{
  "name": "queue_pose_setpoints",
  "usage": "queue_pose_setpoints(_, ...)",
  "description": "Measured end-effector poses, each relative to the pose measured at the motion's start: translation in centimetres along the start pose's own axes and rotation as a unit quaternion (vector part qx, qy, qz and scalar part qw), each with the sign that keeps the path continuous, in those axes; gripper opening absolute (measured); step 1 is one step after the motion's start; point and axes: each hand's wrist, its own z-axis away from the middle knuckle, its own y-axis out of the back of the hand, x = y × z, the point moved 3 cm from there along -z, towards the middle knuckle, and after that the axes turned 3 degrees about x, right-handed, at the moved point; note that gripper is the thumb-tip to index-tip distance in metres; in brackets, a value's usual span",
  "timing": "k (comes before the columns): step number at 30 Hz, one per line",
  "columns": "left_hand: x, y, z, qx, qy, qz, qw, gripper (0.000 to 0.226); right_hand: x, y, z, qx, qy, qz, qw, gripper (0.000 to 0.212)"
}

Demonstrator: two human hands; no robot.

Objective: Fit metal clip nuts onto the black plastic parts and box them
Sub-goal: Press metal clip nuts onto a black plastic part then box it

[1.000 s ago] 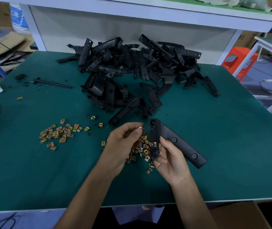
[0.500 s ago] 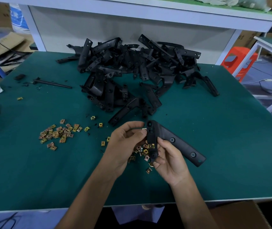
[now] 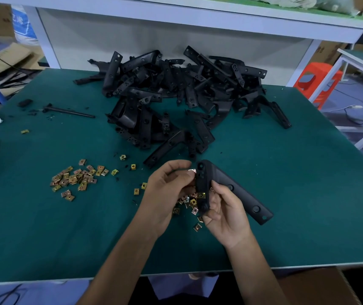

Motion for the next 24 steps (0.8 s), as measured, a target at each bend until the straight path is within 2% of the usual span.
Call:
queue_pose_setpoints(5,-0.1,-0.1,0.1,-0.004,0.0,0.033,0.999,0.013,-0.1,0.2,-0.1,-0.011,0.003,-0.016,1.0,0.05)
queue_pose_setpoints(13,0.1,-0.3,0.2,-0.001,-0.02,-0.022,1.0,0.012,-0.1,0.2,-0.2,-0.016,0.009,0.001,1.0,0.045)
queue_pose_setpoints(20,0.7,0.2,0.0,-0.017,-0.004,-0.059,0.998,0.021,0.5,0.5,-0.3,0.043,0.003,0.059,0.997,0.032)
queue_pose_setpoints(24,1.5,0.7,0.1,-0.046,0.003,-0.092,0.995,0.027,0.6,0.5,-0.3,0.054,0.01,0.085,0.995,0.033)
